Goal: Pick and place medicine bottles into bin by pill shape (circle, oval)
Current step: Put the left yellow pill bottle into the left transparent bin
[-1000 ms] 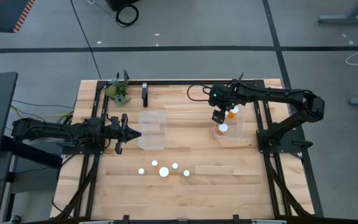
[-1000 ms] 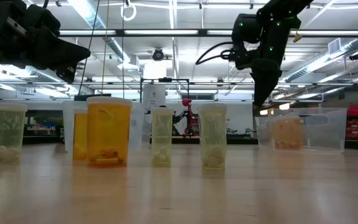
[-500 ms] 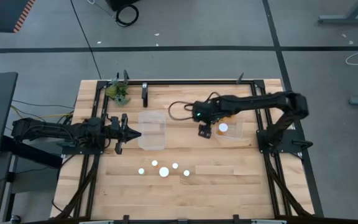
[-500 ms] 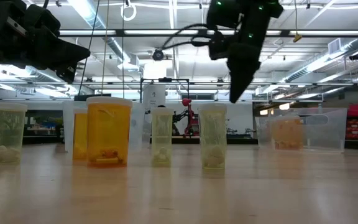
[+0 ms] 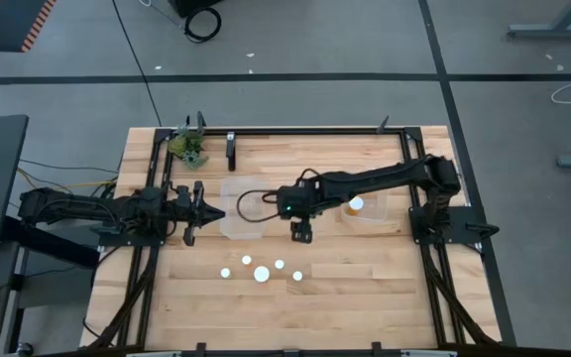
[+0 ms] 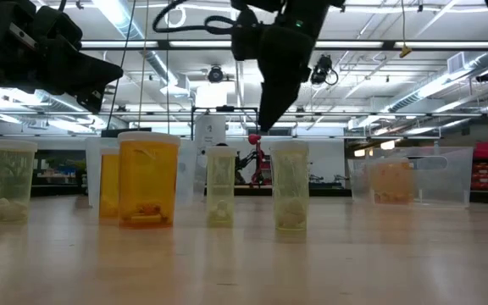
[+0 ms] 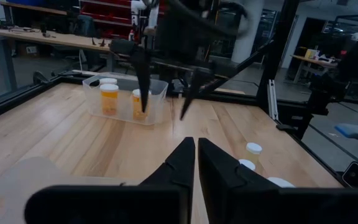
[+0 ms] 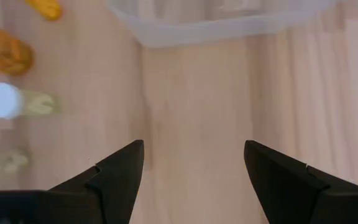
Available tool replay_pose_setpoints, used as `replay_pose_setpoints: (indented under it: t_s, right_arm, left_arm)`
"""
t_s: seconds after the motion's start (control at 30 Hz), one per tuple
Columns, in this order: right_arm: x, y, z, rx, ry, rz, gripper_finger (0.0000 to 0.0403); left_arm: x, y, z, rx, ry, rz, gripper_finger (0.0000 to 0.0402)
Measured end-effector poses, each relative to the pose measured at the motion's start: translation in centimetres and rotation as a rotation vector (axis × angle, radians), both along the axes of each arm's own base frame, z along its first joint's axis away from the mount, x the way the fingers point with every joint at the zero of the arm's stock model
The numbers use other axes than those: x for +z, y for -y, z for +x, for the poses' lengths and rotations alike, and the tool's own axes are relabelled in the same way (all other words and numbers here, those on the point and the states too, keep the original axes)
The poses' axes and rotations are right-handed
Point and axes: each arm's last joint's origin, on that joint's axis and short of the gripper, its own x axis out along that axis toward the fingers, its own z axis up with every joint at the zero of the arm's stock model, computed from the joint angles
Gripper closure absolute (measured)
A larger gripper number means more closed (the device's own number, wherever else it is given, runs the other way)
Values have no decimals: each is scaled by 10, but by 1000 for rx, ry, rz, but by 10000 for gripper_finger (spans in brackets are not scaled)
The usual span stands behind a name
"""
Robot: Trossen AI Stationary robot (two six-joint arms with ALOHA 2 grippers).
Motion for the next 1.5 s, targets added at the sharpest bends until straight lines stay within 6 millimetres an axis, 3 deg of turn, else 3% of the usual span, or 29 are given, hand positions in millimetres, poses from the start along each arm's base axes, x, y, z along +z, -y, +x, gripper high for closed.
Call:
replay_pose_setpoints:
  t_s: [0.7, 1.17, 1.5]
  right_arm:
    - [-10, -73, 65, 126, 25, 19, 118]
    - [-5, -113, 69, 151, 134, 65, 118]
    - [-2, -129, 68, 155, 192, 51, 118]
  left_arm:
    - [0, 0, 0, 0, 0, 0, 376]
    - [0, 0, 0, 0, 0, 0, 372]
    - [0, 0, 0, 0, 0, 0, 369]
